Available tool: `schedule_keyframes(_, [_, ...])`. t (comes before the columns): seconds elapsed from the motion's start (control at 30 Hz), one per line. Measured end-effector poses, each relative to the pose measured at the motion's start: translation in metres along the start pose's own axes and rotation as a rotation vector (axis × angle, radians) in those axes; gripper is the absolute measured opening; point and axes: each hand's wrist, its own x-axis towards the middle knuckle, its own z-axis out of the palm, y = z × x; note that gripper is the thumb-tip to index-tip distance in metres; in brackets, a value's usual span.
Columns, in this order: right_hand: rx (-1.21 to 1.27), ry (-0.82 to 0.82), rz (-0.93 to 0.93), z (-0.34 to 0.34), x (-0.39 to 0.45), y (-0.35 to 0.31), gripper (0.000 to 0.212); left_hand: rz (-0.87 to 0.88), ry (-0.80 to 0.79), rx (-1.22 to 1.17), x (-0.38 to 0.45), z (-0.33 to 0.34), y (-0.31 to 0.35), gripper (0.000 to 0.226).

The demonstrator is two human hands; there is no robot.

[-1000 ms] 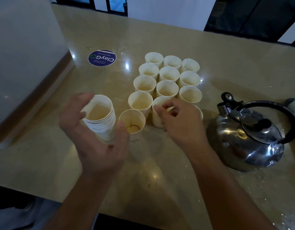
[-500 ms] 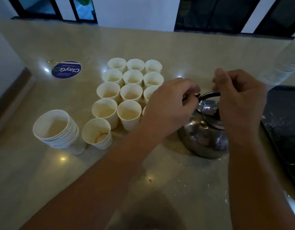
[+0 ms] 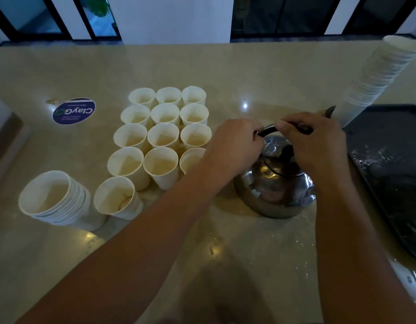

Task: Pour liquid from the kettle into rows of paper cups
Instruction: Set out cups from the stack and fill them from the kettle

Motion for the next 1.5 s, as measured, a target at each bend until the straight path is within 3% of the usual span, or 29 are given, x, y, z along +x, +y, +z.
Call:
schedule_keyframes(0.27, [0.042, -0.004, -0.088, -0.016, -0.009, -0.017, 0.011, 0.03, 0.011, -0.132, -0.008, -0.029, 0.004, 0.03])
schedule_keyframes(0.4, [0.025, -0.039, -0.176, -0.029, -0.015, -0.045, 0.016, 0.066, 0.005, -0.254, -0.012, -0.065, 0.003, 0.023])
schedule_keyframes(0.53, [0.0, -0.086, -0.27, -0.037, -0.025, -0.078, 0.017, 0.077, 0.015, -0.247, -0.023, -0.103, 0.004, 0.034])
schedule_keyframes(0.73, [-0.071, -0.195, -0.428, -0.037, -0.045, -0.121, 0.014, 0.067, 0.088, -0.25, -0.052, -0.147, 0.001, 0.03])
schedule_keyframes(0.93, [-0.079, -0.325, -0.495, -0.017, -0.057, -0.147, 0.008, 0.041, 0.099, -0.26, -0.081, -0.173, -0.026, 0.033])
schedule_keyframes(1.07, [-0.113, -0.412, -0.527, 0.0, -0.064, -0.16, 0.016, 0.006, 0.083, -0.284, -0.096, -0.182, -0.045, 0.04])
schedule_keyframes(1.5, [-0.21, -0.527, -0.611, 0.039, -0.079, -0.199, 0.022, -0.018, 0.151, -0.424, -0.129, -0.202, -0.092, 0.038])
